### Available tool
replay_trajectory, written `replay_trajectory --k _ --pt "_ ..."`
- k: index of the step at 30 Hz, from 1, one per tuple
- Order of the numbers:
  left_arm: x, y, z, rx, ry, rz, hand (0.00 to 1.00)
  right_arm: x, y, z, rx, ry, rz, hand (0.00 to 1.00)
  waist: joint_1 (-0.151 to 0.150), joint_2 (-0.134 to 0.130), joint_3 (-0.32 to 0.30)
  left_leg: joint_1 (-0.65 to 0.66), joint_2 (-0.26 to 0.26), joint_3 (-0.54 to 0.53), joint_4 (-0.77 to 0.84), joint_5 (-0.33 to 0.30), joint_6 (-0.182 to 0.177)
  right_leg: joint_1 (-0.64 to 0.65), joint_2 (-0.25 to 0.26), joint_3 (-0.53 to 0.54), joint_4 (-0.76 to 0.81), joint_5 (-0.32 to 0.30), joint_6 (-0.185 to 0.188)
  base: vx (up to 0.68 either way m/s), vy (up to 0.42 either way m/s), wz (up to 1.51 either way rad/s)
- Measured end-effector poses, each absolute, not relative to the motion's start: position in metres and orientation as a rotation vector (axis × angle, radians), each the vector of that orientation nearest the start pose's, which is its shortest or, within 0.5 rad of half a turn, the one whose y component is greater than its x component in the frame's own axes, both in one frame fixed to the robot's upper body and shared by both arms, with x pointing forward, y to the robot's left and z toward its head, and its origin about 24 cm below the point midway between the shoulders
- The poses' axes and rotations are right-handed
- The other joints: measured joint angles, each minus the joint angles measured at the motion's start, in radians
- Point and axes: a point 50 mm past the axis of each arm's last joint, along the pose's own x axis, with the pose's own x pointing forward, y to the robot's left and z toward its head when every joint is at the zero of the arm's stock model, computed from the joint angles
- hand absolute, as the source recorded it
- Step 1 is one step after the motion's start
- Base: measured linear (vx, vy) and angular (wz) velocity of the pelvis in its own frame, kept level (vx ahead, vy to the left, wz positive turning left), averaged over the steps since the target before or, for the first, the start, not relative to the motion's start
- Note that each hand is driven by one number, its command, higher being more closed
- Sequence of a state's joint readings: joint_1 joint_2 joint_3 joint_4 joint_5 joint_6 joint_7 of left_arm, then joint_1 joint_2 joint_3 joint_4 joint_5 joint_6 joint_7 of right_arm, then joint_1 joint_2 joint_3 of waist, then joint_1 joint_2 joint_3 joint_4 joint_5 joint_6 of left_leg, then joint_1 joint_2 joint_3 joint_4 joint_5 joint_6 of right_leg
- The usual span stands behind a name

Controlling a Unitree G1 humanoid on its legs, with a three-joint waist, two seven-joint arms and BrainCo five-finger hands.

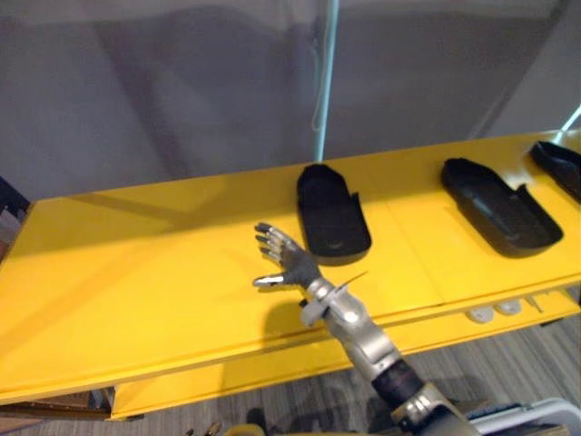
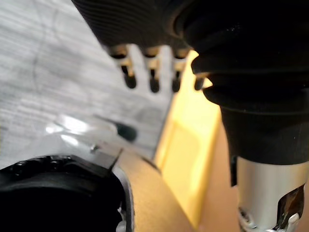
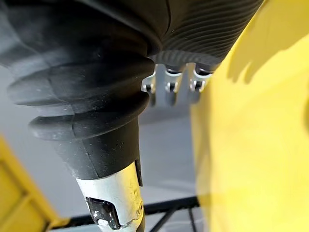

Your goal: Walk over and take plastic housings, then place them on the shelf

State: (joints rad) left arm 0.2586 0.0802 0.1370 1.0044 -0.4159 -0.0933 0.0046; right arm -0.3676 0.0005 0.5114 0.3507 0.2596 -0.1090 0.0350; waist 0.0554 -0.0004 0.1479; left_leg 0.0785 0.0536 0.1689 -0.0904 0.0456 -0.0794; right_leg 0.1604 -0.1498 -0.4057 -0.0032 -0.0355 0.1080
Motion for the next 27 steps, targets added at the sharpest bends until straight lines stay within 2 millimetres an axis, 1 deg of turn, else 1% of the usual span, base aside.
replay_trajectory --k 3,4,5,9,13,20,27 --pt "0.036 0.206 -0.165 -0.340 1.086 0.514 0.00 0.285 -0.009 0.050 0.082 0.000 0.521 0.00 0.005 0.004 -0.001 -0.007 -0.002 -0.005 0.000 0.000 0.000 0.000 0.000 -0.006 -0.005 0.000 0.000 0.02 -0.002 0.07" --pt "0.037 0.205 -0.165 -0.340 1.083 0.516 0.00 0.286 -0.011 0.043 0.063 0.028 0.469 0.00 0.009 0.006 -0.001 -0.007 -0.002 -0.006 0.000 0.000 0.000 0.000 0.000 -0.006 -0.005 0.000 0.000 0.00 0.000 0.00" --pt "0.037 0.205 -0.164 -0.339 1.082 0.515 0.00 0.286 -0.012 0.040 0.058 0.040 0.449 0.00 0.010 0.007 -0.001 -0.007 -0.002 -0.006 0.000 0.000 0.000 0.000 0.000 -0.006 -0.006 0.000 0.000 0.00 0.000 0.00" --pt "0.036 0.205 -0.165 -0.346 1.081 0.523 0.00 0.289 -0.018 0.039 0.051 0.043 0.354 0.00 0.011 0.015 -0.005 -0.007 -0.002 -0.009 0.000 0.000 0.000 0.000 0.000 -0.006 -0.005 0.000 0.000 0.00 0.000 0.00" --pt "0.037 0.203 -0.165 -0.341 1.086 0.514 0.00 0.290 -0.021 0.036 0.041 0.052 0.302 0.00 0.011 0.021 -0.009 -0.004 -0.001 -0.011 0.000 0.000 0.000 0.003 0.000 -0.006 -0.005 0.000 0.000 0.00 0.000 0.00" --pt "0.037 0.201 -0.165 -0.338 1.088 0.503 0.00 0.291 -0.024 0.034 0.016 0.047 0.256 0.00 0.011 0.023 -0.010 0.007 -0.001 -0.010 0.000 0.000 0.000 0.013 0.000 -0.006 -0.006 -0.002 0.000 0.00 0.000 0.00" --pt "0.038 0.201 -0.165 -0.338 1.089 0.502 0.00 0.293 -0.032 0.034 0.027 0.041 0.200 0.00 0.011 0.024 -0.009 0.007 0.000 0.000 0.000 -0.001 -0.001 0.012 0.000 -0.003 -0.006 -0.002 0.000 0.00 0.000 0.00"
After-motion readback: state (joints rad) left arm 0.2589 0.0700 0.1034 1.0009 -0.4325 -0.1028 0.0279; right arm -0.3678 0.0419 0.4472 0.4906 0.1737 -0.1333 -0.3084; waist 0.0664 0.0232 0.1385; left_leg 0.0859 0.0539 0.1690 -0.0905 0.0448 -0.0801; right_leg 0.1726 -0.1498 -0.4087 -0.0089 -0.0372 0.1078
